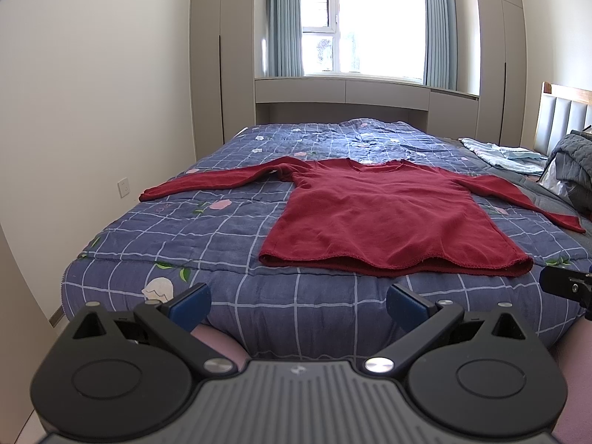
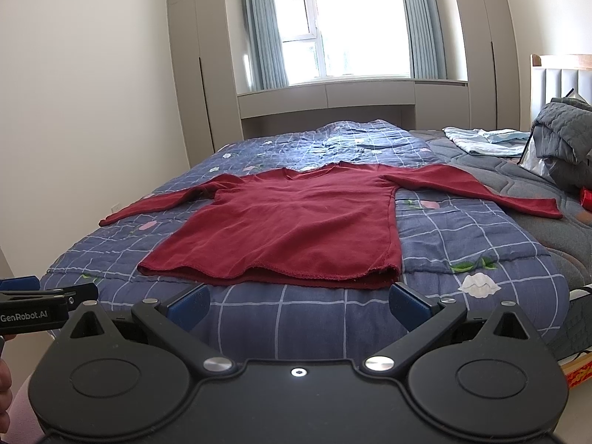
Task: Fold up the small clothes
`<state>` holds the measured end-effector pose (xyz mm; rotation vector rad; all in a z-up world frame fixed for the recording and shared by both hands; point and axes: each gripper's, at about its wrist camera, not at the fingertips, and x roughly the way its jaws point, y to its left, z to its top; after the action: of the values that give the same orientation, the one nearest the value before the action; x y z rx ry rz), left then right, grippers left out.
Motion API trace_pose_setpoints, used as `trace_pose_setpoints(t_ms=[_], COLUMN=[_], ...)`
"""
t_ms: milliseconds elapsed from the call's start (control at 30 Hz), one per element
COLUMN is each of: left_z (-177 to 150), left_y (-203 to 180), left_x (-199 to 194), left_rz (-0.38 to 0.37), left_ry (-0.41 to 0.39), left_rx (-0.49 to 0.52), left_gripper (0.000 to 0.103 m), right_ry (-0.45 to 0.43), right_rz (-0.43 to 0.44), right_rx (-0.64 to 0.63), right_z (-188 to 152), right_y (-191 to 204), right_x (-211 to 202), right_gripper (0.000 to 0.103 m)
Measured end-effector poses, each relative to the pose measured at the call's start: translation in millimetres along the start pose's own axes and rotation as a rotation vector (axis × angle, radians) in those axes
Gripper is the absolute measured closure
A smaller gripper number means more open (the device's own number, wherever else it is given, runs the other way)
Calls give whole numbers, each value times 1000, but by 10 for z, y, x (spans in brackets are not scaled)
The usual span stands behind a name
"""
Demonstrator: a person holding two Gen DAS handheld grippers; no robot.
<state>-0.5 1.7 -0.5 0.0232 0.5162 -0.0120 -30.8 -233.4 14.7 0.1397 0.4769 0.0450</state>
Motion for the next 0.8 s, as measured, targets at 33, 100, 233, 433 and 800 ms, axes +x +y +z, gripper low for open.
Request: trace_pose_setpoints(t_ms=[33, 100, 233, 433, 800], left_z=[-2, -14, -3, 191, 736], left_y=[3, 6, 2, 41, -168], left_x=[3, 16, 118, 446, 1119], left_rz=[-2, -9, -32, -71, -3], left_ry=[3, 10, 53, 134, 143], left_rx=[0, 0, -9, -68, -55], left_gripper=[0, 0, 0, 0, 0], right_ry=[5, 15, 68, 116, 90], right_rz=[0, -7, -13, -72, -166], right_rx=[3, 6, 14, 11, -23], right_z=[-1, 4, 53, 249, 687], right_y=[-6, -14, -33, -30, -221], right_x=[5, 15, 113, 296, 622], right_gripper=[0, 0, 0, 0, 0])
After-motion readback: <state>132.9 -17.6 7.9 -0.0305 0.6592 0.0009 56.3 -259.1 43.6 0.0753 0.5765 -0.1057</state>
